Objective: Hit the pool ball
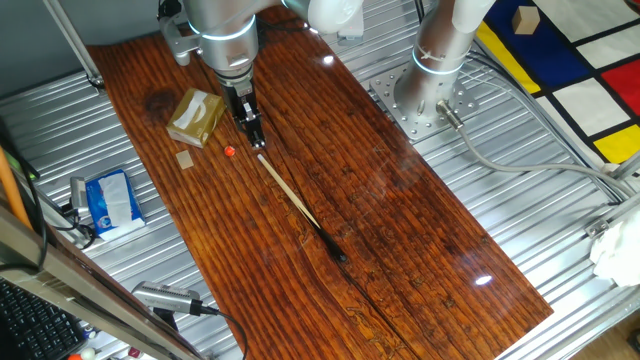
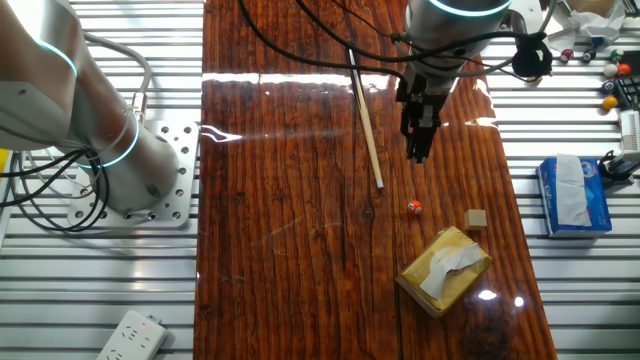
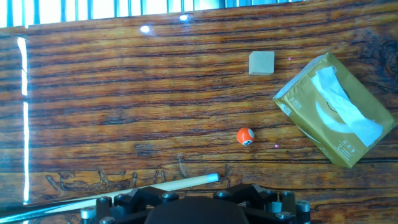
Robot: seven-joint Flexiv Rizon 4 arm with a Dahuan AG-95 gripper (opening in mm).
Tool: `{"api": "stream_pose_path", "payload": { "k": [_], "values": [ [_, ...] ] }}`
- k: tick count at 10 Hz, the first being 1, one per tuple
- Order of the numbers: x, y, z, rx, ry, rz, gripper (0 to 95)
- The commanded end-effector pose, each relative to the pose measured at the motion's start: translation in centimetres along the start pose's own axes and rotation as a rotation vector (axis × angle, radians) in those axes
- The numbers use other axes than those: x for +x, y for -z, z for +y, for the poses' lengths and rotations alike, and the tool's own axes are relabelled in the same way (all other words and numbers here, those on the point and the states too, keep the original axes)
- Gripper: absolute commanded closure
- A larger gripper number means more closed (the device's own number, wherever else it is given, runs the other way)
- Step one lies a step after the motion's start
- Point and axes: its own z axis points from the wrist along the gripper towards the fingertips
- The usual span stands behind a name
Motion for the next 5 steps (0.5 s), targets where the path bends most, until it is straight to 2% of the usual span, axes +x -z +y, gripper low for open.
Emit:
{"api": "stream_pose_path", "payload": {
  "k": [1,5],
  "values": [
    [0.02,0.00,-0.01,-0.021,0.238,-0.021,95.0],
    [0.02,0.00,-0.01,-0.014,0.242,-0.017,95.0]
  ]
}}
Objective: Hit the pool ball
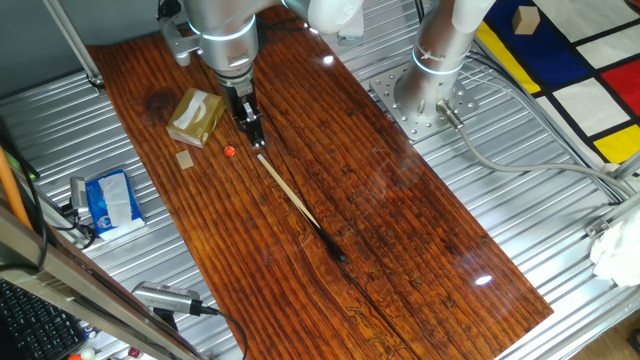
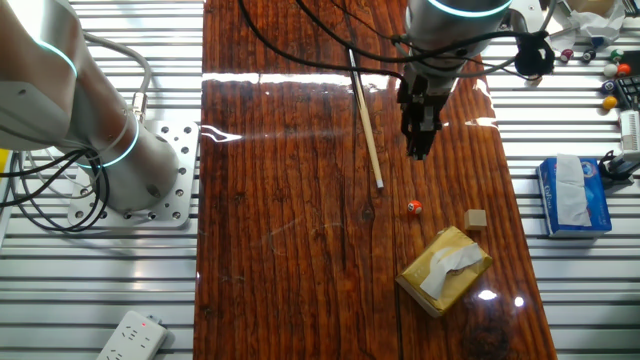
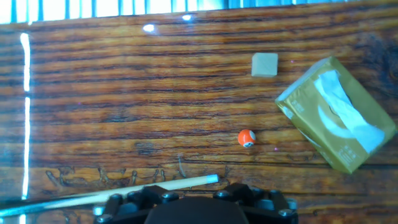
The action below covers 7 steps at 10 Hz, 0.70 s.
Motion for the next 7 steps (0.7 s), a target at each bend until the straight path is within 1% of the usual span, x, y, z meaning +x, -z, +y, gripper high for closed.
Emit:
{"api": "stream_pose_path", "payload": {
  "k": [1,4,7],
  "values": [
    [0.05,0.03,0.02,-0.008,0.167,-0.011,95.0],
    [0.05,0.03,0.02,-0.007,0.174,-0.011,95.0],
    [0.05,0.03,0.02,-0.006,0.212,-0.010,95.0]
  ]
}}
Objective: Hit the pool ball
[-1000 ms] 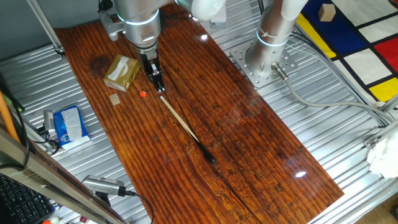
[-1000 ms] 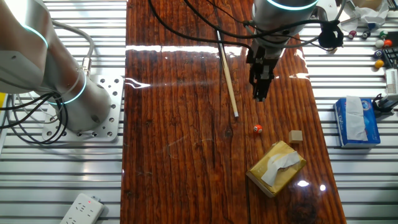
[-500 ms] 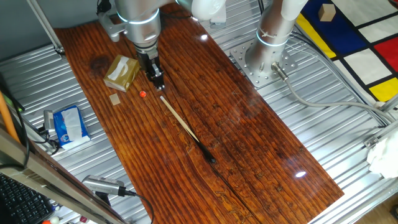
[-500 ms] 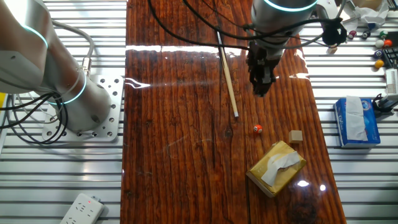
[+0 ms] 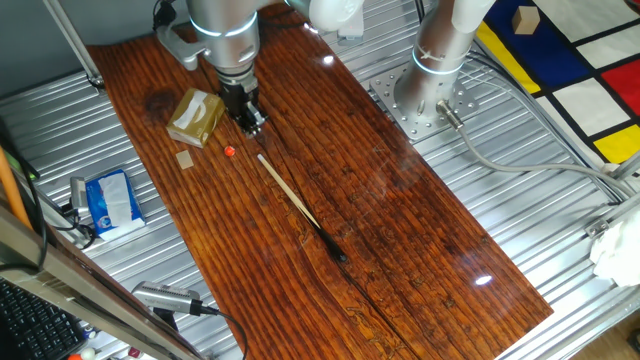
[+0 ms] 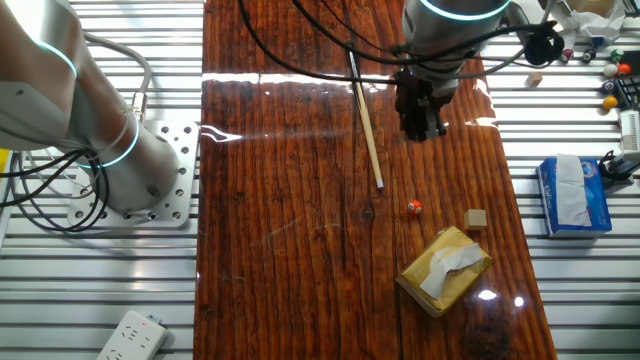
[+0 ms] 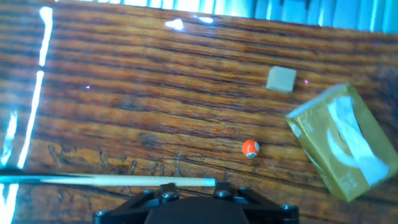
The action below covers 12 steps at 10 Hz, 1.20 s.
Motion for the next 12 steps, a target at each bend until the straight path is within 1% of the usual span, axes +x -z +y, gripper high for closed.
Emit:
{"api": "stream_pose_path", "payload": {
  "k": [1,3,4,5,6,7,8,9,10,11,12],
  "values": [
    [0.0,0.0,0.0,0.001,0.008,0.001,95.0],
    [0.0,0.0,0.0,0.001,0.029,0.004,95.0],
    [0.0,0.0,0.0,0.003,0.067,0.006,95.0],
    [0.0,0.0,0.0,0.015,0.261,0.016,95.0],
    [0.0,0.0,0.0,0.033,0.387,0.028,95.0],
    [-0.1,0.0,0.1,0.062,0.507,0.046,95.0],
    [-0.2,0.0,0.2,0.077,0.606,0.057,95.0],
    [-0.3,0.0,0.4,0.083,0.686,0.063,95.0],
    [-0.4,-0.1,0.5,0.093,0.792,0.076,95.0],
    [-0.6,-0.2,0.8,0.105,0.970,0.096,95.0],
    [-0.8,-0.2,1.1,0.115,0.989,0.098,95.0]
  ]
}}
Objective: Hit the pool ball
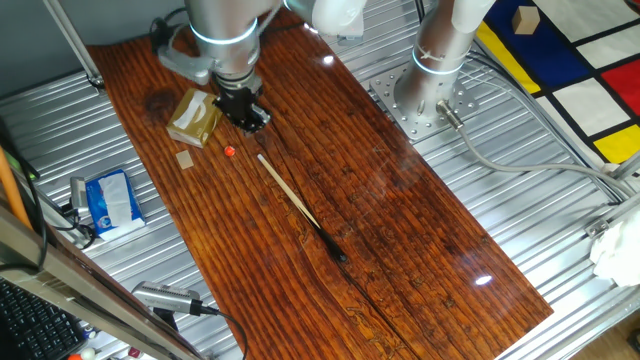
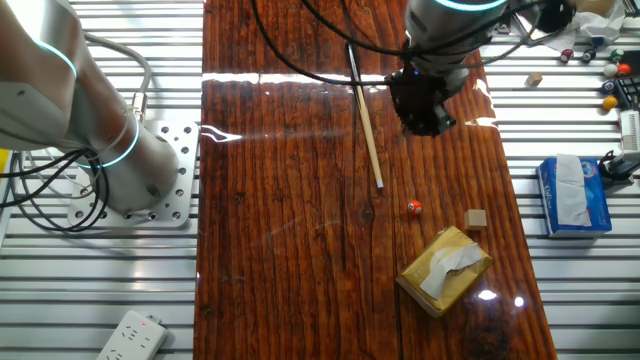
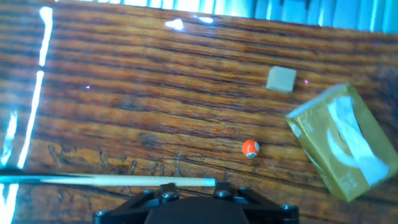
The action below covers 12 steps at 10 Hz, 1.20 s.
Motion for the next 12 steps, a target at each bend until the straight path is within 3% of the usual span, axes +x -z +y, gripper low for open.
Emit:
{"api": "stream_pose_path", "payload": {
  "k": [1,3,4,7,8,9,11,12],
  "values": [
    [-0.9,-0.2,0.5,0.075,0.520,0.066,95.0],
    [-1.0,-0.2,0.5,0.079,0.547,0.073,95.0],
    [-1.0,-0.2,0.5,0.089,0.595,0.098,95.0],
    [-1.1,-0.2,0.5,0.091,0.728,0.121,95.0],
    [-1.1,-0.2,0.5,0.088,0.719,0.108,95.0],
    [-1.1,-0.2,0.5,0.076,0.703,0.078,95.0],
    [-1.6,-0.3,0.6,0.014,0.675,-0.040,95.0],
    [-2.6,-0.4,0.9,-0.015,0.679,-0.104,95.0]
  ]
}}
